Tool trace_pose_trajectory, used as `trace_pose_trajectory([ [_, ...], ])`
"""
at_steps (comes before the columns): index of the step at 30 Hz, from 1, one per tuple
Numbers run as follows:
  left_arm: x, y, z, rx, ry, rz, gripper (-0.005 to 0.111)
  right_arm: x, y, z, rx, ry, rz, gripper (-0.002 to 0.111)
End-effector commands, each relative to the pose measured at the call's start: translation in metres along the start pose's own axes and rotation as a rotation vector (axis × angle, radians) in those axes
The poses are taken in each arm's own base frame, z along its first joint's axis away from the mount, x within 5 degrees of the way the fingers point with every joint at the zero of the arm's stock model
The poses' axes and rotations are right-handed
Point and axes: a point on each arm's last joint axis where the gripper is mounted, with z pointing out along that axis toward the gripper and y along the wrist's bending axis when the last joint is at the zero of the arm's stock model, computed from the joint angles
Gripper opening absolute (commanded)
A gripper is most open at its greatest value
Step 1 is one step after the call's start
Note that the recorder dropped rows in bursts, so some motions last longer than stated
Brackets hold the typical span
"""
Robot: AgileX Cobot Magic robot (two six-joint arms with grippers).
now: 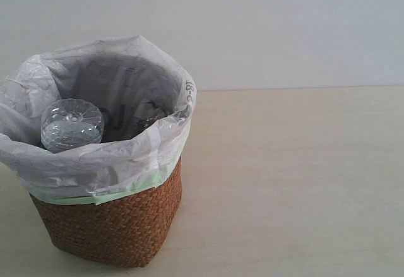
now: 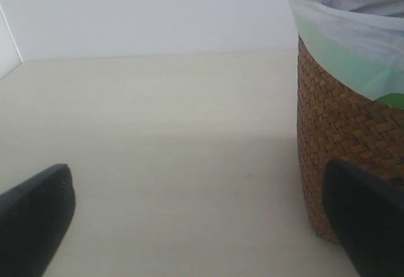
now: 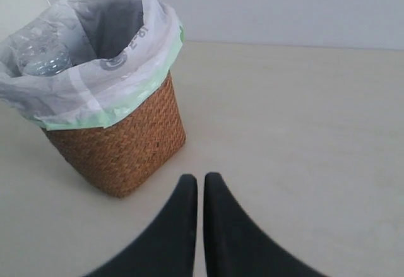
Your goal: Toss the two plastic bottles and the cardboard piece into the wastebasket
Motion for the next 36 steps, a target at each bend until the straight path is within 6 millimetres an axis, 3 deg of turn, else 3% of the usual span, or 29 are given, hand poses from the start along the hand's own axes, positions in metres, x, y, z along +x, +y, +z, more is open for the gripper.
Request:
trace_pose_trajectory([
  [1, -0.002, 0.000, -0.001, 0.006, -0.015, -0.009, 0.108, 0.009, -0.011, 0.019, 0.037, -0.132, 0.022, 0.000],
  [8, -0.002, 0.000, -0.001, 0.006, -0.015, -0.009, 0.108, 0.057, -0.041, 0.053, 0.133, -0.312, 0.129, 0.000],
  [14, -0.002, 0.000, -0.001, 0.006, -0.015, -0.009, 0.108, 0.084, -0.050, 0.055, 0.172, -0.373, 0.070, 0.000],
  [19, -0.002, 0.000, -0.001, 0.006, -0.015, -0.009, 0.108, 0.082, -0.046, 0.042, 0.160, -0.495, 0.001, 0.000],
  [23, -0.002, 0.000, -0.001, 0.006, -0.015, -0.009, 0.108, 0.083, -0.047, 0.042, 0.185, -0.478, -0.019, 0.000],
  [36, -0.002, 0.000, -0.001, 0.006, -0.015, -0.009, 0.108, 0.104, -0.045, 0.051, 0.155, -0.230, -0.034, 0.000],
])
